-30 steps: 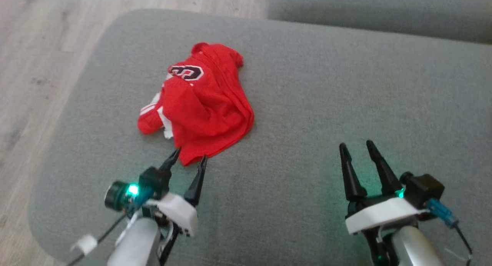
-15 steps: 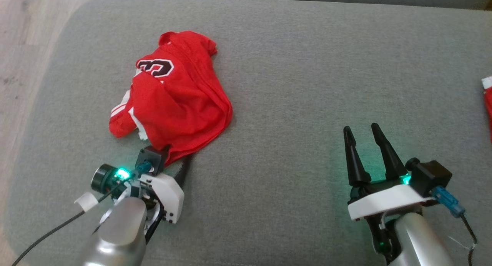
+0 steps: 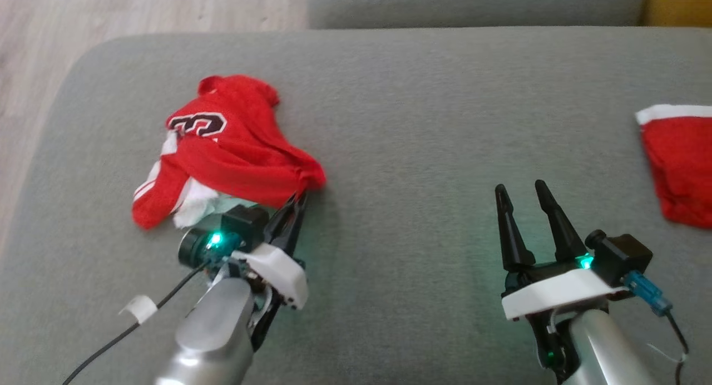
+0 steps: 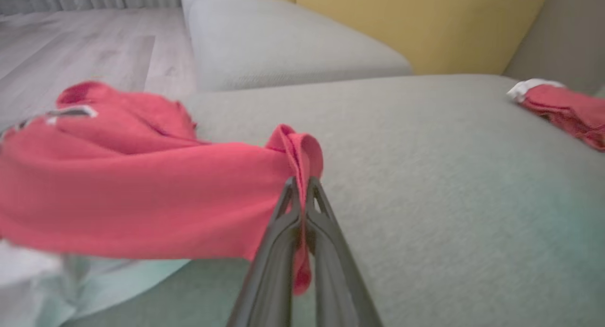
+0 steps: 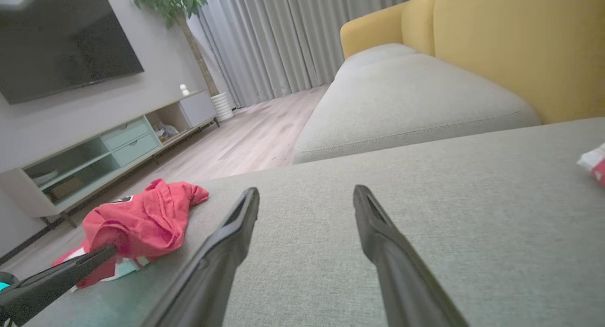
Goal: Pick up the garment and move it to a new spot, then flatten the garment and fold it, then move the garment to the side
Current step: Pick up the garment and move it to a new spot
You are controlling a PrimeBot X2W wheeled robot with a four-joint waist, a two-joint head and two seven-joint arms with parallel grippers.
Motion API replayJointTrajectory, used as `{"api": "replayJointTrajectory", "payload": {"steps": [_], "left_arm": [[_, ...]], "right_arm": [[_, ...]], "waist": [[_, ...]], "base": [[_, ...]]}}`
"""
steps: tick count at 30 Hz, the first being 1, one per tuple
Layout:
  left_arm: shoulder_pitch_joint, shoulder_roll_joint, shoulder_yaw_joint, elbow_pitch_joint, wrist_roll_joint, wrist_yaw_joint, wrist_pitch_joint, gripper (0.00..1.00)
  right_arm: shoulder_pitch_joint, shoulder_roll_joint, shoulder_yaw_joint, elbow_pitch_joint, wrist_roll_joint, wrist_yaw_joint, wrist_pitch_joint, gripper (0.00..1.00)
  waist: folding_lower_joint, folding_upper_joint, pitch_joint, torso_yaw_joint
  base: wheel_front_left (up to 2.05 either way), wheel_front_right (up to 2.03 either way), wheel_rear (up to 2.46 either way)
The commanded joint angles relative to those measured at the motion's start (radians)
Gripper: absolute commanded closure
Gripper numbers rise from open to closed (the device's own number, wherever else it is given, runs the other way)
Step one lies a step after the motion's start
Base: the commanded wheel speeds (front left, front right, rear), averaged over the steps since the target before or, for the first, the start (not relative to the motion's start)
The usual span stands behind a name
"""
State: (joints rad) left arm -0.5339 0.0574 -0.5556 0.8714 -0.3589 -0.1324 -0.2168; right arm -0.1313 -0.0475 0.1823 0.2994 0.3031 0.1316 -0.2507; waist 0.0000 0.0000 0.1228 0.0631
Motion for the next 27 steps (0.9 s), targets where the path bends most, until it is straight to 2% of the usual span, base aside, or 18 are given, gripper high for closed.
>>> {"api": "replayJointTrajectory", "payload": {"steps": [1,7,11,14,19,20,21,22,27], "left_arm": [[-0.025,0.011,0.008,-0.064,-0.022,0.002,-0.020,1.00],[-0.060,-0.003,-0.019,-0.208,-0.038,0.015,-0.039,1.00],[-0.100,-0.006,-0.054,-0.249,-0.043,0.024,-0.039,1.00],[-0.146,-0.007,-0.121,-0.297,-0.084,0.038,-0.032,1.00],[-0.211,-0.007,-0.266,-0.372,-0.179,0.090,-0.022,1.00],[-0.217,-0.007,-0.296,-0.384,-0.201,0.101,-0.022,0.77],[-0.225,-0.007,-0.324,-0.395,-0.219,0.111,-0.024,0.30],[-0.231,-0.007,-0.353,-0.402,-0.231,0.117,-0.026,0.00],[-0.237,-0.007,-0.461,-0.402,-0.277,0.126,-0.036,0.00]], "right_arm": [[-0.015,-0.003,0.024,-0.036,0.012,-0.001,-0.011,0.00],[-0.018,-0.003,0.037,-0.041,0.031,-0.001,-0.011,0.00],[-0.024,-0.003,0.054,-0.047,0.049,-0.001,-0.011,0.00],[-0.035,-0.003,0.083,-0.052,0.068,-0.001,-0.011,0.00],[-0.050,-0.003,0.102,-0.058,0.090,-0.001,-0.011,0.00],[-0.052,-0.003,0.104,-0.056,0.092,-0.001,-0.011,0.00],[-0.053,-0.003,0.107,-0.055,0.092,-0.001,-0.011,0.00],[-0.055,-0.003,0.107,-0.055,0.094,-0.001,-0.011,0.00],[-0.054,-0.003,0.080,-0.059,0.098,-0.001,-0.011,0.00]], "waist": [[0.0000,0.0000,-0.024,-0.046],[0.0000,0.0000,-0.011,-0.137],[0.0000,0.0000,0.008,-0.190],[0.0000,0.0000,0.026,-0.250],[0.0000,0.0000,0.049,-0.332],[0.0000,0.0000,0.051,-0.344],[0.0000,0.0000,0.054,-0.353],[0.0000,0.0000,0.058,-0.359],[0.0000,0.0000,0.062,-0.346]], "base": [[0.00,0.00,0.00],[0.00,0.00,0.00],[0.00,0.00,0.00],[0.00,0.00,0.00],[0.00,0.00,0.00],[0.00,0.00,0.00],[0.00,0.00,0.00],[0.00,0.00,0.00],[0.00,0.00,0.00]]}}
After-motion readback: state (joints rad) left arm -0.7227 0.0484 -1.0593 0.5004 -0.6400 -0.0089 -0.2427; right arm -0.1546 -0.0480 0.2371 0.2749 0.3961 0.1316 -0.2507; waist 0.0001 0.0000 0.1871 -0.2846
